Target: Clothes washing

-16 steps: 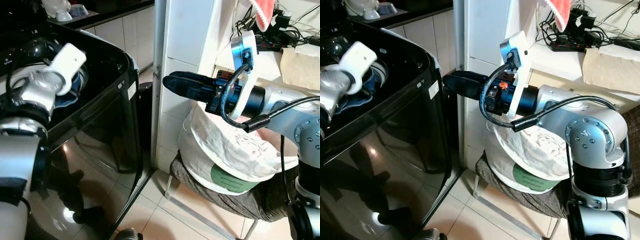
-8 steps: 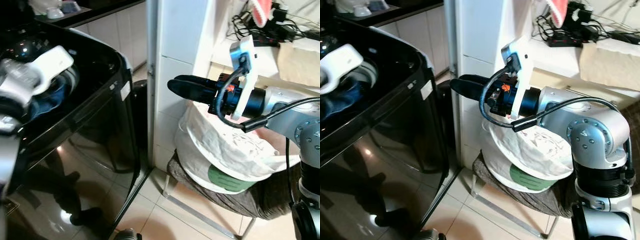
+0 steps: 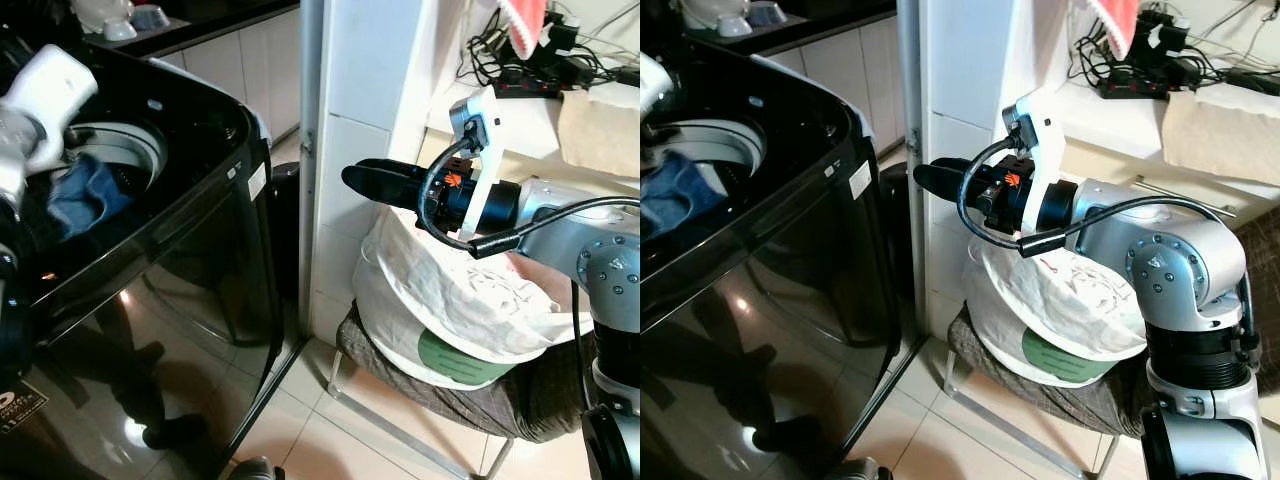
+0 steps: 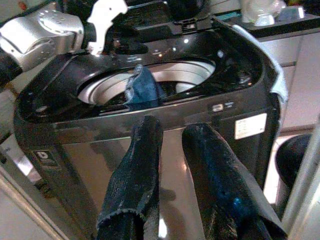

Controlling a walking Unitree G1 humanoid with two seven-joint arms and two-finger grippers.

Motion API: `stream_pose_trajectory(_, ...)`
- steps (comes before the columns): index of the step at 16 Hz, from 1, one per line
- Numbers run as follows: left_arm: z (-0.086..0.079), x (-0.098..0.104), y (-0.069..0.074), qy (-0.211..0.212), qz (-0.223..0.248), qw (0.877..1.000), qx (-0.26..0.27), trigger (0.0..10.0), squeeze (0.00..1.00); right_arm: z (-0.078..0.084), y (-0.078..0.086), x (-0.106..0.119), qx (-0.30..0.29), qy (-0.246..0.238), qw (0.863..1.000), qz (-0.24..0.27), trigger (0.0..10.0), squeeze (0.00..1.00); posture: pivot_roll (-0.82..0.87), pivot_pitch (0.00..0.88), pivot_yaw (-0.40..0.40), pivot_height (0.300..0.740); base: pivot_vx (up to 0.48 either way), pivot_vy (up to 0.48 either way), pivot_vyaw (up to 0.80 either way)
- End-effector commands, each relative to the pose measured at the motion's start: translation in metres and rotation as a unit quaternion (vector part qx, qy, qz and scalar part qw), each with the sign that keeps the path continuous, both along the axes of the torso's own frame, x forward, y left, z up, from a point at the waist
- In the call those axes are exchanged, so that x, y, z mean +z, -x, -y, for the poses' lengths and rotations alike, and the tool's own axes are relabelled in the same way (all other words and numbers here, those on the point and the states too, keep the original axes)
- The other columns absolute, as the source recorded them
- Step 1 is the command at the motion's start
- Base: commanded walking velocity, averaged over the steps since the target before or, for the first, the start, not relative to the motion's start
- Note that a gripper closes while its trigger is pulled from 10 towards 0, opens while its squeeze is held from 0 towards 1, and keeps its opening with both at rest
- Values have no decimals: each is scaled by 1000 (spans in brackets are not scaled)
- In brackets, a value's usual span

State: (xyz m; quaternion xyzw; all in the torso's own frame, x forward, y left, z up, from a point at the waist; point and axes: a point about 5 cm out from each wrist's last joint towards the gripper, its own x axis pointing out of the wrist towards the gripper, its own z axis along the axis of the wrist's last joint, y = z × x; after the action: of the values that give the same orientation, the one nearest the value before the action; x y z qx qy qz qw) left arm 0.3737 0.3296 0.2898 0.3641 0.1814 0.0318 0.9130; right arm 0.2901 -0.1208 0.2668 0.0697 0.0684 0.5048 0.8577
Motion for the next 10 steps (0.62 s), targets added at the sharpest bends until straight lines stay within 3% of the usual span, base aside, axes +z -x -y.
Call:
stream_pose_trajectory(1,2,-1,0,-40,-21,999,-22,10000,1000,3,-3,5,-17,0,1000,7,10000,0,-2,0,12,740,0,0,0)
stream_pose_trajectory(2,3,-8,3,-53,-60,996,-33,10000,1000,4,-4,4,-21,0,1000,6,10000,0,-3,0,13,740,0,0,0)
stream_pose_trajectory(3,6,-12,5,-34,-71,996,-46,10000,1000,5,-5,5,-25,0,1000,6,10000,0,-5,0,17,740,0,0,0)
stream_pose_trajectory(4,13,-10,2,0,-36,998,-59,10000,847,6,-5,5,-33,-1,999,7,10000,0,-6,0,22,740,0,0,0)
stream_pose_trajectory(5,36,-3,-6,89,58,989,-102,10000,0,8,-10,7,-74,-9,997,20,10000,0,-6,0,22,740,0,0,0)
stream_pose_trajectory(6,45,1,-7,126,100,980,-118,10000,0,10,-12,8,-94,-12,995,26,10000,0,-7,0,26,740,0,0,0)
stream_pose_trajectory(7,65,5,-8,215,177,949,-146,10000,0,13,-19,7,-153,4,987,54,10000,0,-10,0,27,740,0,0,0)
stream_pose_trajectory(8,88,-10,-2,330,211,908,-149,10000,0,16,-25,1,-221,24,972,77,10000,0,-16,0,29,740,0,0,0)
stream_pose_trajectory(9,98,-20,4,347,218,899,-150,10000,0,17,-26,0,-242,22,966,84,10000,0,-17,0,29,740,0,0,0)
stream_pose_trajectory(10,106,-38,13,314,230,913,-126,10000,0,18,-24,-2,-256,3,963,80,10000,0,-15,0,23,740,0,0,0)
